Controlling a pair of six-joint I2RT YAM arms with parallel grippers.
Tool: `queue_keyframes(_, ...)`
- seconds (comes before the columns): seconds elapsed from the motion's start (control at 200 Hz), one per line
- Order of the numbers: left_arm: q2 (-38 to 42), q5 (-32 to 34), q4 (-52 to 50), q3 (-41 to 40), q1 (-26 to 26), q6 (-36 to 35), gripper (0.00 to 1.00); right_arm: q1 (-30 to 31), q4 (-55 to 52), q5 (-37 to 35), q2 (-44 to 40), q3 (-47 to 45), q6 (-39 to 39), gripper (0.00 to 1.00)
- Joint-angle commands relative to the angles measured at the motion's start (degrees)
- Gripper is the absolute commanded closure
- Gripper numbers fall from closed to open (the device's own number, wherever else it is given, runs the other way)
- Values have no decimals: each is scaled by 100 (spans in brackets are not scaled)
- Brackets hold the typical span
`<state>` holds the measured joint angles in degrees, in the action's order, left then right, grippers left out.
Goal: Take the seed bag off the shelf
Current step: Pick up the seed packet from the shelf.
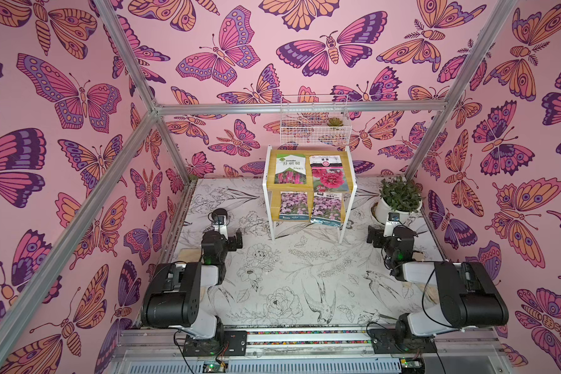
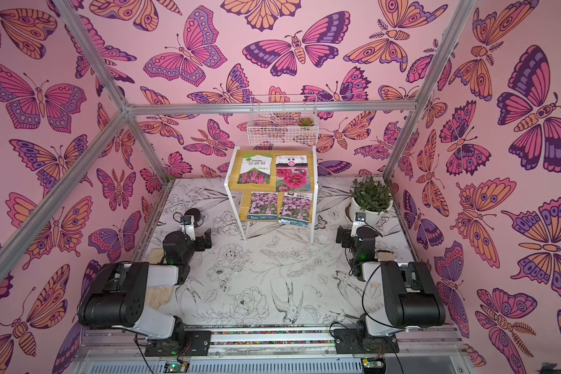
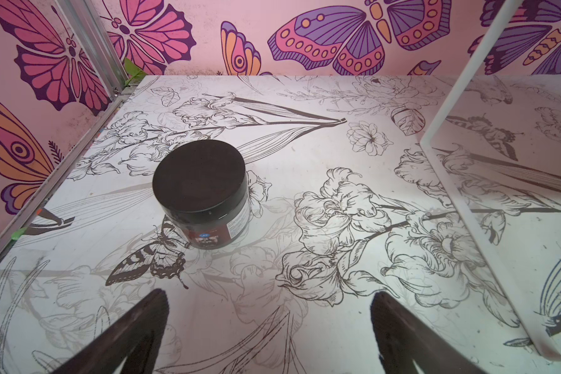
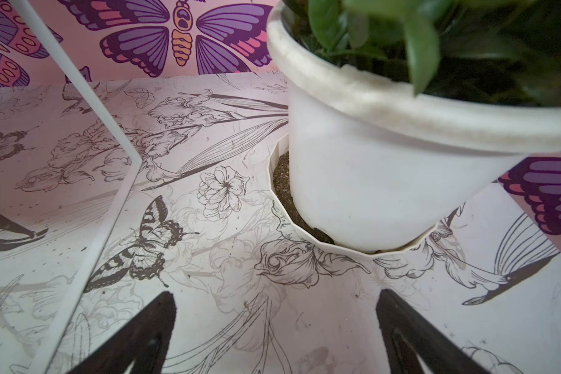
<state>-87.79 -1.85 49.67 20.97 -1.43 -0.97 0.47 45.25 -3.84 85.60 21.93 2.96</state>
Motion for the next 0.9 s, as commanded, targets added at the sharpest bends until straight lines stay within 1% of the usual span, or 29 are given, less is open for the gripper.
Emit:
queue_keyframes(0.0, -37, 57, 87, 56, 37, 35, 0, 15, 70, -56, 71, 136, -32, 1)
queue_keyframes(0.391, -38, 53, 88, 56, 33, 43, 0, 15, 75, -60, 61, 128, -32, 1)
queue_keyframes(0.406, -44, 53, 91, 50, 37, 41, 1, 15, 72, -69, 57, 134, -32, 1)
queue_keyframes(0.431, -29, 59, 107, 38, 38, 37, 5, 15, 87, -71, 62, 125, -32, 0)
queue_keyframes(0.466, -11, 201, 146, 17, 45, 93, 8, 20, 104, -105, 53, 124, -26, 0)
queue_keyframes(0.556, 194, 613, 256, -134, 46, 259, 9, 27, -65, -222, -48, 181, 3, 3)
queue_keyframes(0.621, 434, 660, 234, -155, 54, 246, 12, 38, -362, -230, -206, 284, -14, 8)
queue_keyframes(0.661, 558, 666, 149, -155, 66, 229, 13, 66, -580, -315, -304, 348, -24, 9)
queue_keyframes(0.726, 734, 744, -83, -155, 124, 186, 15, 171, -922, -640, -464, 451, -7, 9)
queue_keyframes(0.761, 834, 813, -252, -134, 158, 170, 15, 212, -1069, -767, -548, 493, -11, 9)
queue_keyframes(0.881, 1304, 1071, -862, -14, 297, 185, 16, 440, -1196, -1167, -899, 398, -69, 9)
queue_keyframes(0.896, 1380, 1107, -1088, 17, 309, 226, 16, 482, -1202, -1208, -949, 379, -91, 10)
